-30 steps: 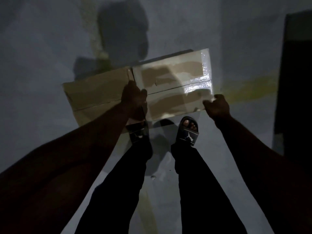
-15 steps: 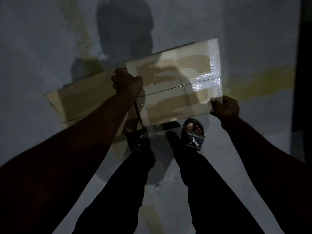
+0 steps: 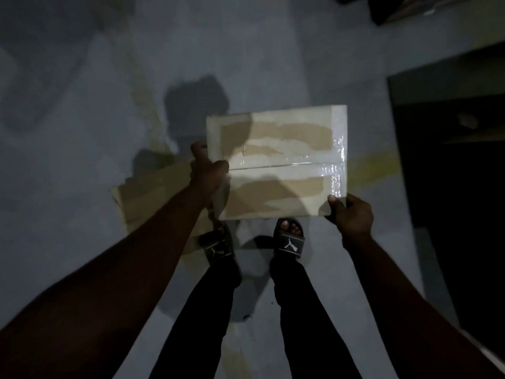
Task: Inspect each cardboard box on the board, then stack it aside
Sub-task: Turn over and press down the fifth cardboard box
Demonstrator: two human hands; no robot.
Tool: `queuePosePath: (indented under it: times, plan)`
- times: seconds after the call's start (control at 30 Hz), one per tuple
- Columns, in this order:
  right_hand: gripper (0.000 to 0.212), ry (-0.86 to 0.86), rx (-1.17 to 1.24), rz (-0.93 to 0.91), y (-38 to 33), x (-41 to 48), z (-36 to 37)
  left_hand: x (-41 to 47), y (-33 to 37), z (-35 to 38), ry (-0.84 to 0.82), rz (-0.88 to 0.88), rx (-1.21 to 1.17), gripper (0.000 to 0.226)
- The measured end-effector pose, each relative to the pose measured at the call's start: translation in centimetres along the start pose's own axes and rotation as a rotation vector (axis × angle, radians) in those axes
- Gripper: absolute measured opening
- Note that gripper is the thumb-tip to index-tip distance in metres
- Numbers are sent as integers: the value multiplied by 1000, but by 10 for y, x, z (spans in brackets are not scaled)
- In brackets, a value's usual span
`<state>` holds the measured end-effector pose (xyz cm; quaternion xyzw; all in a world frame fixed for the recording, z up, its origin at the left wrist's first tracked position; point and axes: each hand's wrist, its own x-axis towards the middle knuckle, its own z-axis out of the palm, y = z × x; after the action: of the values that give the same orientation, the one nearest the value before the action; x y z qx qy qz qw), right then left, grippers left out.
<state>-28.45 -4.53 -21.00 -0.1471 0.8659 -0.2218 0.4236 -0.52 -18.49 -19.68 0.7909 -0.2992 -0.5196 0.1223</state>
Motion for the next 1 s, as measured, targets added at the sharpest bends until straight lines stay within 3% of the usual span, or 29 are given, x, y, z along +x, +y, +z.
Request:
queuePosePath:
  times: [0.27, 0.63, 1.0]
  plan:
    - [28, -13, 143, -72, -76, -115, -121, -155, 106, -65, -127, 140, -79, 60]
    - [17, 148, 396, -175, -145, -291, -287, -374, 237, -135, -248, 415, -115, 58]
    - [24, 496, 679, -237, -117, -413, -386, -511, 305, -72, -478, 623, -36, 64]
